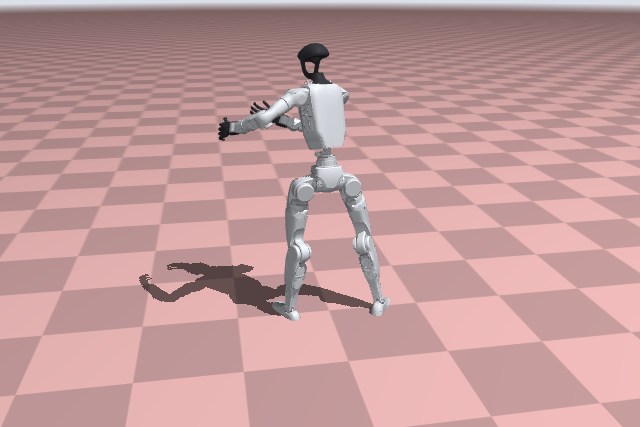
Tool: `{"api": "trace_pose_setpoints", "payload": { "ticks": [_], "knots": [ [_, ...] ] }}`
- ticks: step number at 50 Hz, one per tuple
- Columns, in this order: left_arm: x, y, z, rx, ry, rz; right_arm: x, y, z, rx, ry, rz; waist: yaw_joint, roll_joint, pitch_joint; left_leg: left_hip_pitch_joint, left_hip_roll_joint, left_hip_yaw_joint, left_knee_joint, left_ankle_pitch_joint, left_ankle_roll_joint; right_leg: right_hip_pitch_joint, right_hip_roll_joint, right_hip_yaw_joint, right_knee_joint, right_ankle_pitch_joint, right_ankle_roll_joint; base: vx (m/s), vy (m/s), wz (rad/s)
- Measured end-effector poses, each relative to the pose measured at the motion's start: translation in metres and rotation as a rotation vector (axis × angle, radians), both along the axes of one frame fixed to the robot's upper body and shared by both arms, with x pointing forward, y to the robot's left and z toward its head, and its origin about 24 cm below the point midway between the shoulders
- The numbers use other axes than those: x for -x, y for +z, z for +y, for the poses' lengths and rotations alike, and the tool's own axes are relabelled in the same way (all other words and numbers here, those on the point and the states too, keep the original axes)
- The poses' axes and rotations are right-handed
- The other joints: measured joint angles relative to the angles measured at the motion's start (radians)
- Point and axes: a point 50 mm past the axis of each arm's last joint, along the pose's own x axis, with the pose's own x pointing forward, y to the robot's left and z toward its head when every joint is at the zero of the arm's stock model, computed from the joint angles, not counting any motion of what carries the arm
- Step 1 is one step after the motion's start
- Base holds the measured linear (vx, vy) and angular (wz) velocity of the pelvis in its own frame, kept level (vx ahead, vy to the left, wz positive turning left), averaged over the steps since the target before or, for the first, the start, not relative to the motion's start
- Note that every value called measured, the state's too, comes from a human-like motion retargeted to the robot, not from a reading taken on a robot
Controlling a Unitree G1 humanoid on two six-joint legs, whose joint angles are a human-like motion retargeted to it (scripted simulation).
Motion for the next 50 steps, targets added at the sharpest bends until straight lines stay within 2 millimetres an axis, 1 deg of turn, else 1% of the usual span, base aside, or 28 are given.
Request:
{"api": "trace_pose_setpoints", "payload": {
  "ticks": [3,6,8,10,11,12,13,14,15,16,17,18,19,21,24,27,30,32,34,35,37,40,42,43,45,46,48,50],
  "knots": [
    [0.003,-0.048,-0.031,0.098,-0.044,0.102,-0.001,-0.037,-0.023,0.02,-0.038,0.123,-0.043,-0.011,0.018,0.002,0.019,0.035,-0.001,0.001,0.007,-0.017,0.019,0.024,-0.015,-0.035,0.003,-0.1,-0.26,-0.62],
    [0.01,-0.089,-0.073,0.227,-0.108,0.189,-0.002,-0.066,-0.053,0.061,-0.084,0.203,-0.123,-0.009,0.038,0.014,0.045,0.067,-0.001,0.005,0.005,-0.033,0.042,0.056,-0.016,-0.053,0.003,-0.09,-0.26,-0.61],
    [0.015,-0.107,-0.104,0.316,-0.157,0.233,-0.004,-0.078,-0.077,0.108,-0.134,0.234,-0.196,-0.007,0.05,0.027,0.067,0.088,-0.001,0.01,-0.002,-0.044,0.06,0.08,-0.007,-0.061,-0.002,-0.06,-0.26,-0.61],
    [0.018,-0.116,-0.133,0.386,-0.223,0.256,-0.008,-0.08,-0.1,0.124,-0.174,0.235,-0.281,-0.006,0.061,0.042,0.092,0.112,-0.001,0.016,-0.012,-0.057,0.08,0.105,0.007,-0.068,-0.01,-0.05,-0.27,-0.66],
    [0.018,-0.117,-0.146,0.409,-0.257,0.263,-0.012,-0.078,-0.112,0.139,-0.202,0.229,-0.327,-0.01,0.063,0.05,0.104,0.125,0.0,0.019,-0.017,-0.064,0.091,0.118,0.014,-0.071,-0.014,-0.03,-0.27,-0.71],
    [0.017,-0.116,-0.158,0.43,-0.288,0.263,-0.015,-0.073,-0.122,0.251,-0.257,0.151,-0.372,-0.013,0.066,0.059,0.116,0.139,0.0,0.022,-0.021,-0.071,0.101,0.131,0.022,-0.075,-0.017,-0.02,-0.27,-0.77],
    [0.014,-0.112,-0.17,0.446,-0.316,0.252,-0.02,-0.061,-0.131,0.542,-0.373,-0.086,-0.417,-0.014,0.071,0.07,0.127,0.154,0.001,0.025,-0.025,-0.079,0.11,0.147,0.032,-0.08,-0.018,-0.01,-0.26,-0.82],
    [0.01,-0.107,-0.18,0.442,-0.36,0.246,-0.028,-0.057,-0.145,0.828,-0.453,-0.264,-0.458,-0.017,0.071,0.08,0.137,0.17,0.002,0.029,-0.026,-0.086,0.119,0.162,0.039,-0.084,-0.019,0.0,-0.25,-0.85],
    [0.008,-0.102,-0.19,0.427,-0.411,0.243,-0.038,-0.056,-0.166,1.122,-0.522,-0.396,-0.498,-0.023,0.068,0.089,0.147,0.185,0.003,0.033,-0.026,-0.094,0.128,0.178,0.046,-0.087,-0.02,0.02,-0.25,-0.82],
    [0.002,-0.092,-0.199,0.466,-0.431,0.223,-0.038,-0.036,-0.165,0.838,-0.534,-0.294,-0.539,-0.026,0.07,0.1,0.157,0.197,0.004,0.039,-0.029,-0.094,0.139,0.189,0.047,-0.088,-0.015,0.04,-0.25,-0.78],
    [-0.003,-0.081,-0.209,0.497,-0.462,0.205,-0.039,-0.019,-0.171,0.557,-0.522,-0.171,-0.575,-0.03,0.071,0.111,0.166,0.21,0.005,0.046,-0.03,-0.094,0.15,0.2,0.047,-0.088,-0.011,0.05,-0.24,-0.75],
    [-0.008,-0.068,-0.219,0.511,-0.51,0.188,-0.044,-0.005,-0.185,0.268,-0.469,-0.027,-0.604,-0.035,0.071,0.122,0.175,0.222,0.006,0.054,-0.03,-0.093,0.16,0.212,0.045,-0.087,-0.005,0.05,-0.25,-0.82],
    [-0.012,-0.055,-0.228,0.522,-0.553,0.165,-0.048,0.009,-0.197,0.153,-0.472,-0.014,-0.626,-0.039,0.065,0.131,0.187,0.235,0.007,0.065,-0.03,-0.096,0.175,0.225,0.041,-0.084,-0.001,0.05,-0.26,-0.9],
    [-0.019,-0.026,-0.247,0.542,-0.633,0.103,-0.05,0.042,-0.217,0.098,-0.536,-0.103,-0.654,-0.041,0.047,0.143,0.221,0.26,0.012,0.092,-0.034,-0.106,0.217,0.252,0.028,-0.074,0.003,0.04,-0.3,-1.04],
    [-0.026,0.033,-0.28,0.572,-0.765,-0.034,-0.045,0.101,-0.244,-0.004,-0.631,-0.269,-0.667,-0.04,0.036,0.152,0.273,0.279,0.032,0.138,-0.042,-0.115,0.278,0.286,0.005,-0.057,0.003,0.04,-0.3,-0.95],
    [-0.021,0.089,-0.311,0.606,-0.887,-0.167,-0.032,0.152,-0.264,-0.074,-0.705,-0.431,-0.673,-0.049,0.022,0.157,0.3,0.265,0.061,0.18,-0.044,-0.107,0.308,0.311,-0.016,-0.043,0.003,0.07,-0.18,-0.63],
    [-0.008,0.135,-0.336,0.642,-0.988,-0.27,-0.015,0.193,-0.274,-0.102,-0.762,-0.576,-0.675,-0.064,0.007,0.158,0.299,0.23,0.098,0.205,-0.037,-0.09,0.302,0.333,-0.028,-0.038,0.003,0.11,-0.04,-0.38],
    [0.001,0.157,-0.348,0.661,-1.038,-0.316,-0.005,0.215,-0.275,-0.103,-0.787,-0.655,-0.675,-0.076,-0.002,0.158,0.288,0.204,0.125,0.21,-0.028,-0.079,0.284,0.346,-0.028,-0.04,0.003,0.12,0.05,-0.23],
    [0.009,0.174,-0.357,0.673,-1.073,-0.349,0.003,0.23,-0.274,-0.094,-0.804,-0.718,-0.675,-0.087,-0.01,0.158,0.273,0.184,0.149,0.206,-0.017,-0.07,0.263,0.356,-0.023,-0.045,0.003,0.11,0.09,-0.16],
    [0.012,0.18,-0.36,0.677,-1.086,-0.363,0.006,0.236,-0.272,-0.087,-0.809,-0.744,-0.675,-0.092,-0.013,0.159,0.265,0.176,0.161,0.202,-0.011,-0.067,0.252,0.361,-0.019,-0.047,0.003,0.09,0.11,-0.11],
    [0.014,0.187,-0.363,0.684,-1.095,-0.377,0.008,0.241,-0.266,-0.06,-0.812,-0.775,-0.675,-0.099,-0.015,0.163,0.252,0.173,0.177,0.186,0.0,-0.063,0.235,0.367,-0.01,-0.052,0.003,0.08,0.11,-0.08],
    [0.013,0.187,-0.363,0.701,-1.085,-0.373,0.002,0.235,-0.254,-0.002,-0.807,-0.779,-0.676,-0.103,-0.013,0.175,0.24,0.192,0.186,0.149,0.015,-0.061,0.219,0.371,0.005,-0.056,0.003,0.05,0.12,-0.01],
    [0.008,0.177,-0.36,0.721,-1.062,-0.343,-0.008,0.219,-0.245,0.044,-0.801,-0.744,-0.677,-0.101,-0.006,0.187,0.235,0.219,0.18,0.116,0.023,-0.062,0.213,0.37,0.016,-0.058,0.003,0.02,0.14,0.09],
    [0.004,0.169,-0.358,0.733,-1.045,-0.32,-0.014,0.207,-0.242,0.066,-0.798,-0.716,-0.677,-0.1,-0.002,0.193,0.232,0.235,0.175,0.098,0.027,-0.064,0.21,0.368,0.022,-0.059,0.003,0.0,0.16,0.16],
    [-0.004,0.146,-0.351,0.756,-0.998,-0.257,-0.027,0.176,-0.234,0.108,-0.79,-0.636,-0.675,-0.098,0.008,0.206,0.223,0.266,0.159,0.062,0.034,-0.068,0.203,0.362,0.036,-0.062,0.003,-0.01,0.18,0.23],
    [-0.009,0.13,-0.347,0.766,-0.964,-0.215,-0.033,0.156,-0.23,0.126,-0.782,-0.578,-0.671,-0.096,0.013,0.209,0.217,0.28,0.149,0.043,0.039,-0.072,0.198,0.358,0.042,-0.062,0.003,-0.02,0.21,0.3],
    [-0.018,0.093,-0.338,0.78,-0.882,-0.118,-0.044,0.112,-0.221,0.155,-0.756,-0.443,-0.658,-0.093,0.025,0.213,0.204,0.303,0.131,0.007,0.047,-0.079,0.186,0.347,0.053,-0.062,0.003,-0.03,0.24,0.37],
    [-0.025,0.05,-0.324,0.78,-0.778,-0.006,-0.051,0.063,-0.209,0.172,-0.714,-0.281,-0.636,-0.09,0.037,0.208,0.187,0.314,0.116,-0.025,0.056,-0.086,0.17,0.333,0.06,-0.059,0.003,-0.04,0.28,0.47]
  ]
}}
